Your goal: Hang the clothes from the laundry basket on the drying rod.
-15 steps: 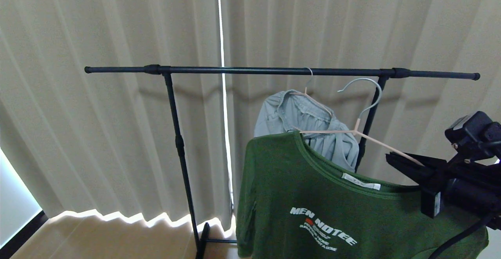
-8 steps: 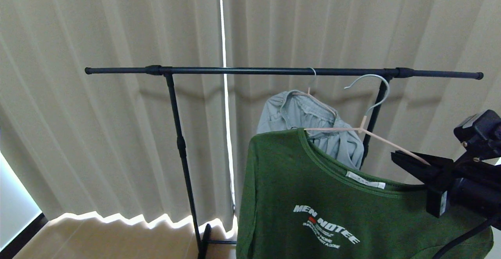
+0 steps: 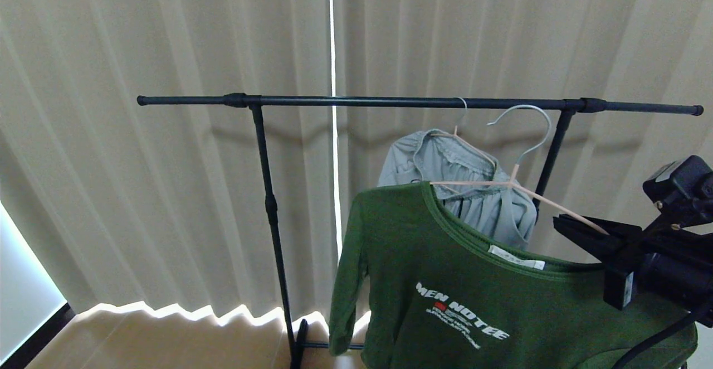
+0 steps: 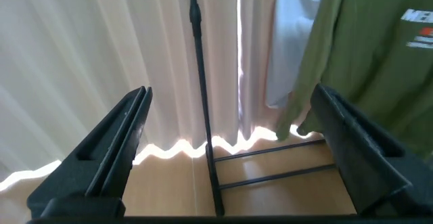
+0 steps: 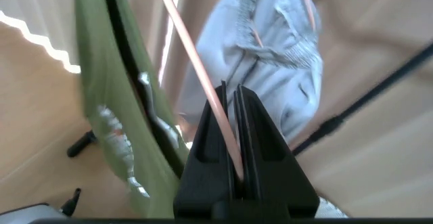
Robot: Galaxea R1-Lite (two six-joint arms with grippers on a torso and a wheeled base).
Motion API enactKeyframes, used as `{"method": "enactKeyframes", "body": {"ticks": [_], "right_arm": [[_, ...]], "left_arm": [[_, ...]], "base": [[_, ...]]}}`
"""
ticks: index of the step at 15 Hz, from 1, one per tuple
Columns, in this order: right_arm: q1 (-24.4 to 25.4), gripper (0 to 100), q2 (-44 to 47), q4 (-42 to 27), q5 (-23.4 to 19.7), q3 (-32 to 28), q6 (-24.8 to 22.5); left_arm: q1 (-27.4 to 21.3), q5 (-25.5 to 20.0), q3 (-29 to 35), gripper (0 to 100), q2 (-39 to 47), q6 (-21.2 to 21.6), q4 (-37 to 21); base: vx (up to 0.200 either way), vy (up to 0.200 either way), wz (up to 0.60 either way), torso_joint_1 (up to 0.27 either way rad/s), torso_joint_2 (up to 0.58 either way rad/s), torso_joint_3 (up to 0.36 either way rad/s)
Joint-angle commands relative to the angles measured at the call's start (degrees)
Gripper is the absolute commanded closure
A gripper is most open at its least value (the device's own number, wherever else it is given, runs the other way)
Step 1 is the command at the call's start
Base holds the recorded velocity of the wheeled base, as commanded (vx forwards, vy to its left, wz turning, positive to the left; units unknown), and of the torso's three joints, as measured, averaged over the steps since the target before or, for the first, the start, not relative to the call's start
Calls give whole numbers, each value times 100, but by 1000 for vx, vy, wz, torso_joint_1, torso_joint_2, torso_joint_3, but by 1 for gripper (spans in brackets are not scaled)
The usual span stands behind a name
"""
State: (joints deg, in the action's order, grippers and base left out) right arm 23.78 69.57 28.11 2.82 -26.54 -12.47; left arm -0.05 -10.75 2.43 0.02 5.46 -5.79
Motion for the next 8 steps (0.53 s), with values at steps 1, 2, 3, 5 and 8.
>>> {"method": "enactKeyframes", "body": {"ticks": [1,2,3,5,8], "right_arm": [[3,100,109,1,0,-18,-1],[3,100,136,1,0,-36,-1],[3,100,153,1,0,-71,-1],[3,100,188,-7,0,-36,8],[3,100,276,54,0,-88,184]], "left_arm": [[-4,3,-5,0,-2,-1,-1],[-4,12,-5,0,-2,-1,-1],[-4,12,-5,0,-2,-1,-1],[-4,12,-5,0,-2,-1,-1],[-4,12,-5,0,-2,-1,-1]], "base": [[200,0,0,2,2,7],[200,0,0,2,-2,12],[200,0,0,-2,-7,2],[200,0,0,19,2,0],[200,0,0,7,4,5]]}}
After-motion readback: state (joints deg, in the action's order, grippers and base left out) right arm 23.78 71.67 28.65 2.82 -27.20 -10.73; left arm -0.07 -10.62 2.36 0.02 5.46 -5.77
